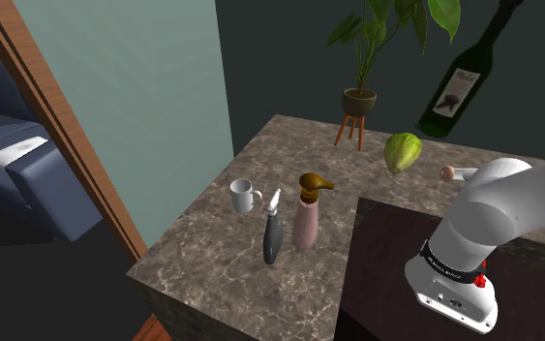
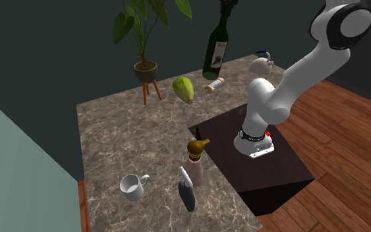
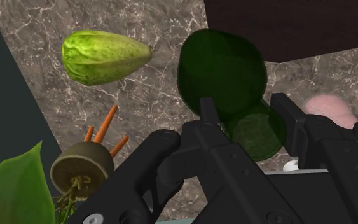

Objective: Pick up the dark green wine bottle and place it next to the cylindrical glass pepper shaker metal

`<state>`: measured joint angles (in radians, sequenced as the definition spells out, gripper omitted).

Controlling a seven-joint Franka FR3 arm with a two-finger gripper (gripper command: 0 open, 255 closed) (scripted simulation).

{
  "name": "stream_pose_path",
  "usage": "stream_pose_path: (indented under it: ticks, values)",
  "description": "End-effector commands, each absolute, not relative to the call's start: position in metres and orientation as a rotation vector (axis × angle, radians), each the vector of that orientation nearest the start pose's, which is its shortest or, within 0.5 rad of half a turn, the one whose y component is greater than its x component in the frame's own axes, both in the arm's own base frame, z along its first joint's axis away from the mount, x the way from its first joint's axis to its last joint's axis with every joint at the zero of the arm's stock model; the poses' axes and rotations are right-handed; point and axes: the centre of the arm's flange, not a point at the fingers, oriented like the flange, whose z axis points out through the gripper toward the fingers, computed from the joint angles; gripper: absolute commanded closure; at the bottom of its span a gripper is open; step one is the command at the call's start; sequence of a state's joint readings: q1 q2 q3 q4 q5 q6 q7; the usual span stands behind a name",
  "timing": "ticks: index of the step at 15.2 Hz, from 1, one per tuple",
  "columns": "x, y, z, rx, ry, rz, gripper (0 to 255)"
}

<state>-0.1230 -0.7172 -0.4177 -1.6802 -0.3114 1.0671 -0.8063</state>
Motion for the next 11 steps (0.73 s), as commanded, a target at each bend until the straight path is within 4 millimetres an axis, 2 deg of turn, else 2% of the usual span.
stream_pose_path:
  ticks: [1,11]
  values:
    - [0.121,-0.270,0.777,-3.147,-0.311,-0.048,255]
    - [0.017,-0.345,0.748,-3.147,-0.311,-0.048,255]
